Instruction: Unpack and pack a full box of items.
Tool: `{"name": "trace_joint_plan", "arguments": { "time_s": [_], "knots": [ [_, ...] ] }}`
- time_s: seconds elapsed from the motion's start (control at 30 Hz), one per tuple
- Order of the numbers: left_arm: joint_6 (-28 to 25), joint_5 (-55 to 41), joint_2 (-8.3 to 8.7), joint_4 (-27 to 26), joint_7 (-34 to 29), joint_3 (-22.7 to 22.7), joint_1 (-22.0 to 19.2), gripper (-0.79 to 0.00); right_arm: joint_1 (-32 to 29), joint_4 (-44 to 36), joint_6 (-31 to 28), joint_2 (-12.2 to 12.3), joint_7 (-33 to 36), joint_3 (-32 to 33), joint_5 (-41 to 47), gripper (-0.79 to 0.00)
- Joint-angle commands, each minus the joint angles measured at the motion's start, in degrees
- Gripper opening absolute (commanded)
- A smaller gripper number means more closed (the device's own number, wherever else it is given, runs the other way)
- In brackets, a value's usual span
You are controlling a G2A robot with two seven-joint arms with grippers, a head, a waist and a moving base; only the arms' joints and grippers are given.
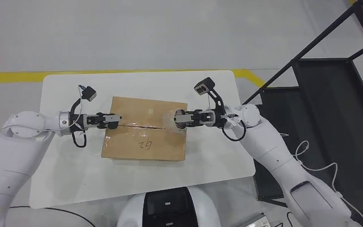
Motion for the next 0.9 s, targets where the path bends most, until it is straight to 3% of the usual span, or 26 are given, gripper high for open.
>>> {"name": "trace_joint_plan", "arguments": {
  "time_s": [0.0, 0.3, 0.87],
  "knots": [
    [0.05, 0.02, 0.01, -0.02, -0.04, -0.31, 0.25, 0.0, 0.97, 1.14, -0.23, -0.57, -0.23, -1.22, 0.08, -0.785],
    [0.27, 0.06, 0.09, -0.05, -0.16, -2.06, 1.38, 0.0, 5.77, 7.05, -2.26, -3.27, -3.93, -6.97, -8.52, -0.785],
    [1.01, 0.63, 0.02, -0.57, -0.55, -4.51, 2.87, 0.0, 12.42, 17.57, -1.51, -8.95, -3.96, -15.07, -9.35, -0.785]
  ]
}}
